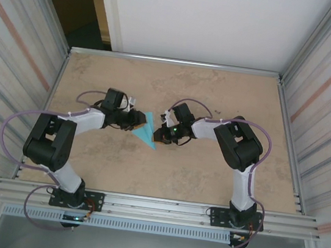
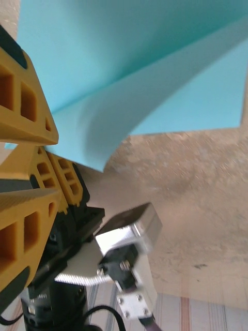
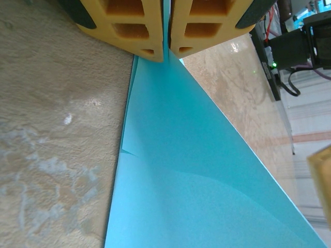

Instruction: Fold a paper plane with a square sheet of paper (pick it up from the middle)

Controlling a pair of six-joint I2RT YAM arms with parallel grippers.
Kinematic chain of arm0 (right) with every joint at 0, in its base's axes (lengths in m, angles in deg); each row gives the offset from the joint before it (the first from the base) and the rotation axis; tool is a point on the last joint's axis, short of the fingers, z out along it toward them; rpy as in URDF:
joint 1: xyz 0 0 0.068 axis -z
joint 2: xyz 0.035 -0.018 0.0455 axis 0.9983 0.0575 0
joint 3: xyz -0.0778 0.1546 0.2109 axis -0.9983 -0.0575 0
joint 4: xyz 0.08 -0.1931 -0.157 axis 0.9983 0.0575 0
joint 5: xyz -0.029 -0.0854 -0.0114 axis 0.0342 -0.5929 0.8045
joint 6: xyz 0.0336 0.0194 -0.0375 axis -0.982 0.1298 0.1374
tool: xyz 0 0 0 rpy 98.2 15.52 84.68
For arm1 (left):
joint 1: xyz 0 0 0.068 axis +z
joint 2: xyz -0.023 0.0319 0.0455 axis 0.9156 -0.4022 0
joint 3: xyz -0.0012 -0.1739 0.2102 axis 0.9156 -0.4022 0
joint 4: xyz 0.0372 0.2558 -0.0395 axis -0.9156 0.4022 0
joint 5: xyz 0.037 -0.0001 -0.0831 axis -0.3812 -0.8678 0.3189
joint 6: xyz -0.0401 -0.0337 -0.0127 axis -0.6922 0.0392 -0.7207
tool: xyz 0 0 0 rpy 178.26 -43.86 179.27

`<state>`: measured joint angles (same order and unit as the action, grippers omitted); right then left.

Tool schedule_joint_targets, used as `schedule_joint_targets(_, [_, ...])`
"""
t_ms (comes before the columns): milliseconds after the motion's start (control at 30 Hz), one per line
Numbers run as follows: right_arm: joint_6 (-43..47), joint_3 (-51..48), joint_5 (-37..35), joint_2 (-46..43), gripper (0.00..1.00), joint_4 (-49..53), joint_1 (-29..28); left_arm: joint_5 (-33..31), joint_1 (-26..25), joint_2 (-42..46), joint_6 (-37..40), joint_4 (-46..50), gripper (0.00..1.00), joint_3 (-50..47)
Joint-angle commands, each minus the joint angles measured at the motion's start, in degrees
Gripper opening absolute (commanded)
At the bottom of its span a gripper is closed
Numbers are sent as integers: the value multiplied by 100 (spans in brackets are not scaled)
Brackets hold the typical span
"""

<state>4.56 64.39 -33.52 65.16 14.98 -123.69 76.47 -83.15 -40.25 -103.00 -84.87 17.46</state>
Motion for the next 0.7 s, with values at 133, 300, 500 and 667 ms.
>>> schedule_joint_targets(133, [34,-63,-391,256,10,462,17,-40,-141,-353,92,-80,26,-5])
schedule_joint_targets(300, [25,-71,-383,233,10,457,27,-28,-194,-533,124,-111,24,123])
schedule_joint_targets(500, [54,-99,-382,233,11,457,47,137,-247,-689,70,-326,20,260])
schedule_joint_targets(667, [66,-90,-376,217,12,446,56,139,-308,-886,105,-228,20,394])
